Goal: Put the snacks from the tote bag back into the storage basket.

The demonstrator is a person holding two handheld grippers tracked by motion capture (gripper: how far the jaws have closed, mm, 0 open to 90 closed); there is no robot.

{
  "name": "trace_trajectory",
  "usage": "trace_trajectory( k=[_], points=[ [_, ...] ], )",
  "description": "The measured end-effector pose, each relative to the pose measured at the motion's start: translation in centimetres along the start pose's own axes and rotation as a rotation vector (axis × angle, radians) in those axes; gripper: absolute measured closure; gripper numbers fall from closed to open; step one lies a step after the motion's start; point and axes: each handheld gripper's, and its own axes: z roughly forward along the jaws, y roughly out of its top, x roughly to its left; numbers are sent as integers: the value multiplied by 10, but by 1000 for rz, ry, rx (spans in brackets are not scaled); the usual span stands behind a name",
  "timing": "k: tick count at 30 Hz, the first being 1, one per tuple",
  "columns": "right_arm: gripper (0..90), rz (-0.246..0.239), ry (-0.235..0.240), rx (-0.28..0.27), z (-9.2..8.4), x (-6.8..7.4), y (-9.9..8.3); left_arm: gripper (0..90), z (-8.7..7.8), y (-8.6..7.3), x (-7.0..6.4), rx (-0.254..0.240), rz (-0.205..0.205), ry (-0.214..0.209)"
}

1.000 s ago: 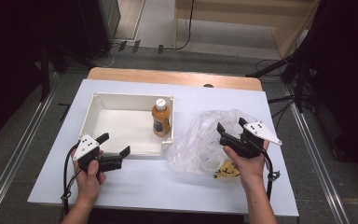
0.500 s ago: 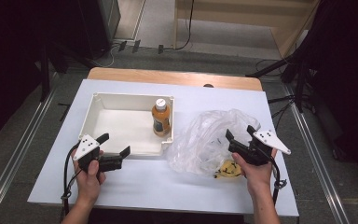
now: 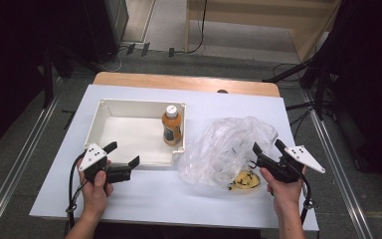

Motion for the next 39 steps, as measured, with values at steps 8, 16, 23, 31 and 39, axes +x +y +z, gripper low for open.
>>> trace_trajectory(
  k=[8,16,23,31,39],
  points=[
    [207,24,-41,6,-4,-23,-9,23,1,0,-1,4,8,2],
    [212,51,-59,-3,-9,-36,-10,23,0,-1,4,11,5,11],
    [216,74,-74,-7,-13,-48,-12,23,-1,-1,9,9,-1,22],
    [231,86,-98,-3,-14,-57,-15,23,-4,-1,15,3,-16,36],
    [233,86,-94,3,-13,-55,-16,23,-3,-1,15,5,-16,35]
  ],
)
